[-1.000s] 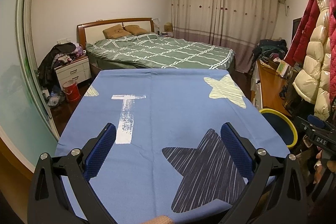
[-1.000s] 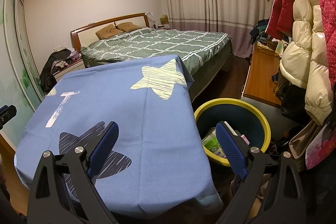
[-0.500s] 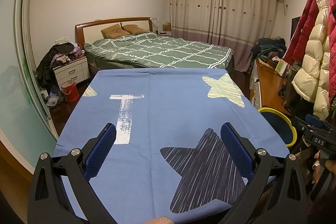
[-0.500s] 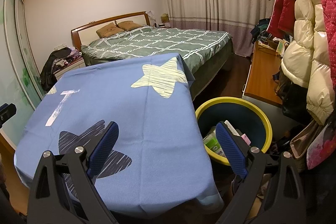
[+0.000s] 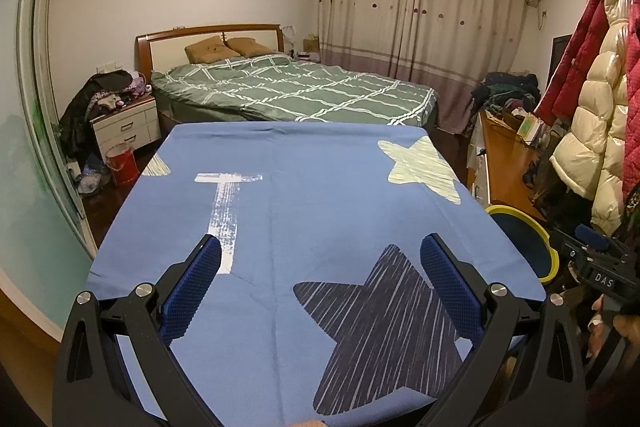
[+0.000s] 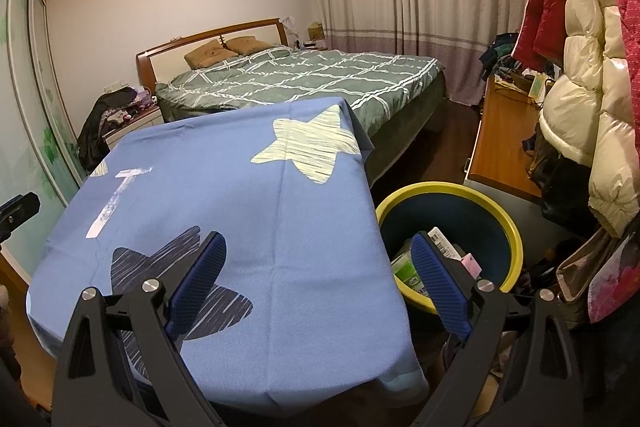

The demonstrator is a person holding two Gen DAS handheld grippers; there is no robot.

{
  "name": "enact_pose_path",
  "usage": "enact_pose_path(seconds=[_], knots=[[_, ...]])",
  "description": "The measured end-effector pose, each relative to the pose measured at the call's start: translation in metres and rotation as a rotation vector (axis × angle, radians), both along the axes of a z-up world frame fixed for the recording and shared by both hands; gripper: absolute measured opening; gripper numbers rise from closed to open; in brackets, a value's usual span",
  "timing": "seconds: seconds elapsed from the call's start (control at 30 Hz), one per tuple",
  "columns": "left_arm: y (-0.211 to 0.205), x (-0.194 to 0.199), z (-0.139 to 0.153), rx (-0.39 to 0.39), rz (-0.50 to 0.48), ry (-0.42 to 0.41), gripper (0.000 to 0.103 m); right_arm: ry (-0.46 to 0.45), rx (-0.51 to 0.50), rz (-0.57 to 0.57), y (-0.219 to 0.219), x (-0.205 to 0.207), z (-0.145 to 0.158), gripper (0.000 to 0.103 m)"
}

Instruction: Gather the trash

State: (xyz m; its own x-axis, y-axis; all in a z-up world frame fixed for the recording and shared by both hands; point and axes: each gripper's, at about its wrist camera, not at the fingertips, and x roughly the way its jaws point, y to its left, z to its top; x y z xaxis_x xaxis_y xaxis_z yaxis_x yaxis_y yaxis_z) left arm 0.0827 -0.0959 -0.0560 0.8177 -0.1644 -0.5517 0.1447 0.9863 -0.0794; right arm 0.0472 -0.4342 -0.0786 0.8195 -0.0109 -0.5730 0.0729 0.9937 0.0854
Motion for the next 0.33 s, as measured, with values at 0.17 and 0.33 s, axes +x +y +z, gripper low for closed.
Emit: enact_pose_path(seconds=[0.17,0.33], knots=[[0.003,0.021,-0.005,0.022,0.026,0.029,0.098,0.009,-0.011,0.003,0.002,0.009,-0.002,0.089],[0.012,0.076,-0.019,0.040,0.051,0.086,0.098,0.030,-0.044,0.024,0.013,0.042,-0.003,0.090]])
